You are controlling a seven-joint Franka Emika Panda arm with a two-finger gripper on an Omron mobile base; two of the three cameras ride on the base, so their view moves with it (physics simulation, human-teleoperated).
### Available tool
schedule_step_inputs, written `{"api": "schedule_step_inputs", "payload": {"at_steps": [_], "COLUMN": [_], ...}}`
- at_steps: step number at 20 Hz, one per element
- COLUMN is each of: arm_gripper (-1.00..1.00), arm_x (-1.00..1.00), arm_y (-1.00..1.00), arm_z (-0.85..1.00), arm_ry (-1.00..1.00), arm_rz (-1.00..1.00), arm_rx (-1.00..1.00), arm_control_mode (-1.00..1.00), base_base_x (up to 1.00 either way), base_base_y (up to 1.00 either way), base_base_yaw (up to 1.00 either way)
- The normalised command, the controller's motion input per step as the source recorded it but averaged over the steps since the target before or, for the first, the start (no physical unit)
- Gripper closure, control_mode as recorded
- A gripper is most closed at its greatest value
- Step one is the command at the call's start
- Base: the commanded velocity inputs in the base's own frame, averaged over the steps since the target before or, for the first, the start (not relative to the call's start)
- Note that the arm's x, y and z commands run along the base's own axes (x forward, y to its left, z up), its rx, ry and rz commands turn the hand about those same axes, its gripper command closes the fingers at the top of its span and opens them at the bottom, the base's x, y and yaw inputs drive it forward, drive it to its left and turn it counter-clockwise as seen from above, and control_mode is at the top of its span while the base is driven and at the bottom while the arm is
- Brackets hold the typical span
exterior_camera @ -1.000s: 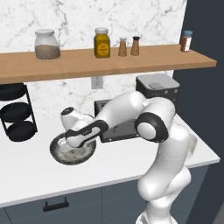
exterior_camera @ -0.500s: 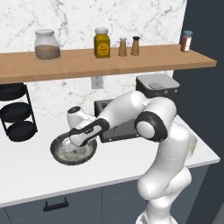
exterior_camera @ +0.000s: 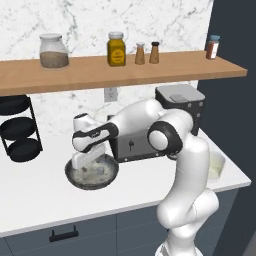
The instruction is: Grab a lemon wedge from the fridge and one ice cube from the ice bowl, and put them in the glass of lemonade.
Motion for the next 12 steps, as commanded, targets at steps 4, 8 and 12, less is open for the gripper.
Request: {"api": "schedule_step_inputs", "payload": {"at_steps": [4, 8, 12], "arm_gripper": [-1.0, -1.0, -1.0], "arm_x": [-0.22, -0.52, -0.29], "arm_y": [0.0, -0.56, -0.34], "arm_z": [-0.03, 0.0, 0.0], "arm_ry": [-0.01, -0.08, -0.08], "arm_rz": [0.08, 0.13, 0.02], "arm_rx": [-0.01, 0.03, 0.03], "arm_control_mode": [-1.0, -1.0, -1.0], "base_base_x": [0.0, 0.0, 0.0], "base_base_y": [0.0, 0.0, 0.0], "base_base_yaw": [0.0, 0.0, 0.0]}}
